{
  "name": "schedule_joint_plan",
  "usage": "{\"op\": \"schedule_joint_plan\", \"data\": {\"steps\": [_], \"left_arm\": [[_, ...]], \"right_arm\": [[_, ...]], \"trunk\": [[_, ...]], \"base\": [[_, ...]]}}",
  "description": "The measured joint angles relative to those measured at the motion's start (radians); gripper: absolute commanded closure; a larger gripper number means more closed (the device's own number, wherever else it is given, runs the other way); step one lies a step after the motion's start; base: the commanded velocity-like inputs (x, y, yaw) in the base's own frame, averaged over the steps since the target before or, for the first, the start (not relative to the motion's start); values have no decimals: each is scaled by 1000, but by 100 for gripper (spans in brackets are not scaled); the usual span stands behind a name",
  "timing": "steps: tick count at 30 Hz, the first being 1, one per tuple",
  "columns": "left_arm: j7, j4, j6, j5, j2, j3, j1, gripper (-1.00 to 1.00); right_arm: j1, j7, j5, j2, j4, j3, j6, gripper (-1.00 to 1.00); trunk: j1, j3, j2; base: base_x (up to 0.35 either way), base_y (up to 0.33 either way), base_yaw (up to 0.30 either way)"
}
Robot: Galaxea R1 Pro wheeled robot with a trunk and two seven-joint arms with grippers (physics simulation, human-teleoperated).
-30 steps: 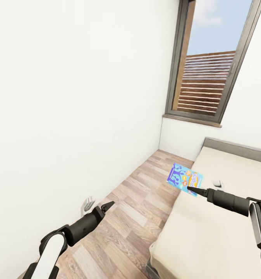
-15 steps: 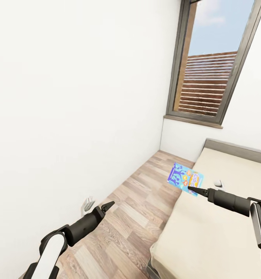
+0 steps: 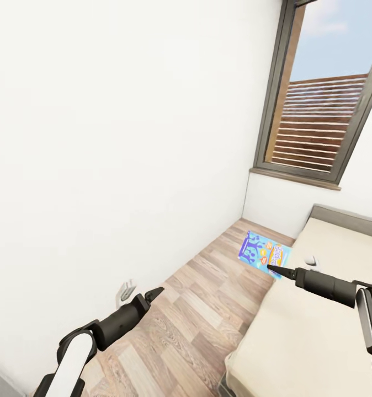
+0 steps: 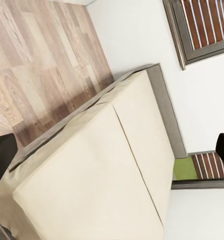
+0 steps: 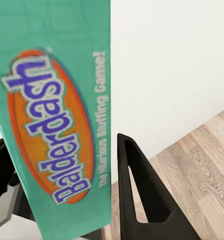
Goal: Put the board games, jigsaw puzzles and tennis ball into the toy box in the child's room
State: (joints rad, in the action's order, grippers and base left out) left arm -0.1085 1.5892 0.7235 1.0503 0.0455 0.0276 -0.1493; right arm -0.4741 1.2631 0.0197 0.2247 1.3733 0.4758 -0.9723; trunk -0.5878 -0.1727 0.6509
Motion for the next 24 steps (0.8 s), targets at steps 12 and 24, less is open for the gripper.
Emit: {"op": "schedule_joint_plan", "data": {"steps": [12,24], "left_arm": [[-1,-5,-2,-2,-2,26,-4,-100],[0,-6,-4,-18,-1,34,-4,-100]], "right_arm": [[11,-2,2,0,9,1,3,100],[12,-6,1,-1,12,1,3,100]], "trunk": [[46,48,-84],[92,94,-169]], "base": [[0,0,252],[0,0,262]]}}
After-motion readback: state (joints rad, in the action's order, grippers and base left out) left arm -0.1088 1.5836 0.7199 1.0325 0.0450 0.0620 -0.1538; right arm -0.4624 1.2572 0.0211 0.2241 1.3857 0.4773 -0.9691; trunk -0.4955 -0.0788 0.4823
